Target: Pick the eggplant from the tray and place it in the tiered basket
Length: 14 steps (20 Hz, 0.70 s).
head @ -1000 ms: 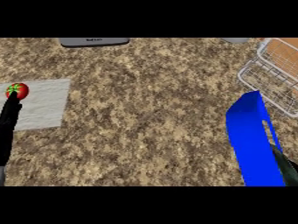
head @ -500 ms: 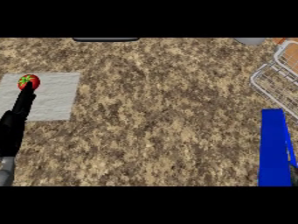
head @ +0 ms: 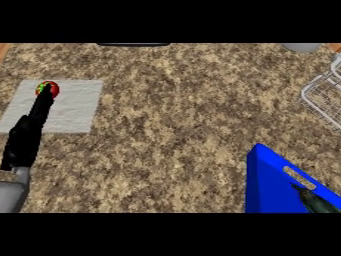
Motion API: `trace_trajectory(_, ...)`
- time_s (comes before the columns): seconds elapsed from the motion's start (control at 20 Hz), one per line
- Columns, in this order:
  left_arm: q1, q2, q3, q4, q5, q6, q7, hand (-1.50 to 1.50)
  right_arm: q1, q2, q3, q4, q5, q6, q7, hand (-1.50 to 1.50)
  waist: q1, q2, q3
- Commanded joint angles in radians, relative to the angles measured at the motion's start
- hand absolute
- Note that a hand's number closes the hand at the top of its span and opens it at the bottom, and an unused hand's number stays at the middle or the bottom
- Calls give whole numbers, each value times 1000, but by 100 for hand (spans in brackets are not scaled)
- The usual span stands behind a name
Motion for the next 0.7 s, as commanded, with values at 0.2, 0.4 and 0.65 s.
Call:
trace_trajectory(0.2,-44,-43,-3,36,-31,16,6,0,-142,-108,80,-15,-51,-44,311,-150,15,3,7)
trace_trajectory(0.4,8,-20,8,-24,-20,-15,21,0,-122,-51,174,-17,-26,-82,253,-150,13,-2,8)
trace_trajectory(0.65,-3,-55,-5,-2,-56,11,6,0,-152,-100,250,-91,5,-156,314,-150,12,-1,6)
